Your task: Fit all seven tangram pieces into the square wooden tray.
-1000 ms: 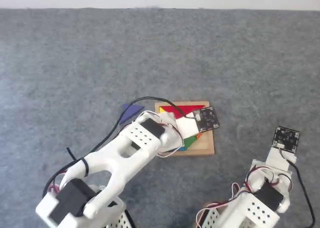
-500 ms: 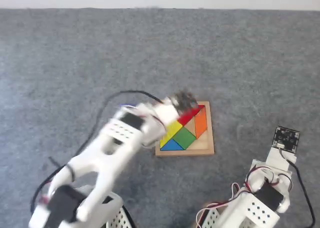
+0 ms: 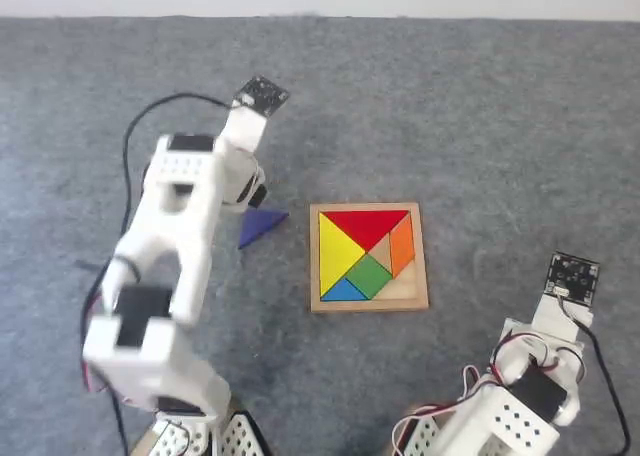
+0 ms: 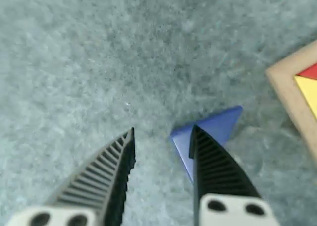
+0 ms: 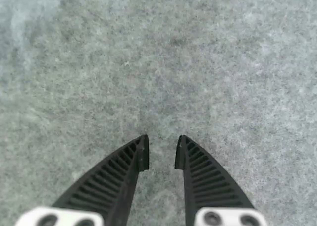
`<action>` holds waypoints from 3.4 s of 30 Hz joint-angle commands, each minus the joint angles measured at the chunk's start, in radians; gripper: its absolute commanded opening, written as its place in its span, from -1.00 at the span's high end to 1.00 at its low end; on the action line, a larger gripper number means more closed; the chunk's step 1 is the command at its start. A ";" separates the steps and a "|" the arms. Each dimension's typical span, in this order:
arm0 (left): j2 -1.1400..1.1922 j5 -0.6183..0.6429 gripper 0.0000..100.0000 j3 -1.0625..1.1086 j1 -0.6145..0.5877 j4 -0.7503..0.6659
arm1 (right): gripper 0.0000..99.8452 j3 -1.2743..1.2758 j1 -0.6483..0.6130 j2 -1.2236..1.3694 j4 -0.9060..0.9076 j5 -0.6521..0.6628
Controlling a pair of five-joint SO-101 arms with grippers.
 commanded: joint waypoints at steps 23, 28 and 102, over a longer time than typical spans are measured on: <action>-0.005 0.152 0.72 -0.214 -0.017 0.192 | 0.77 0.018 -0.007 -0.019 0.008 0.009; -0.190 0.224 0.72 0.054 -0.017 0.052 | 0.77 0.018 -0.007 -0.019 0.010 0.011; 0.084 -0.115 0.60 0.042 0.011 0.031 | 0.77 0.018 -0.008 -0.016 0.004 0.011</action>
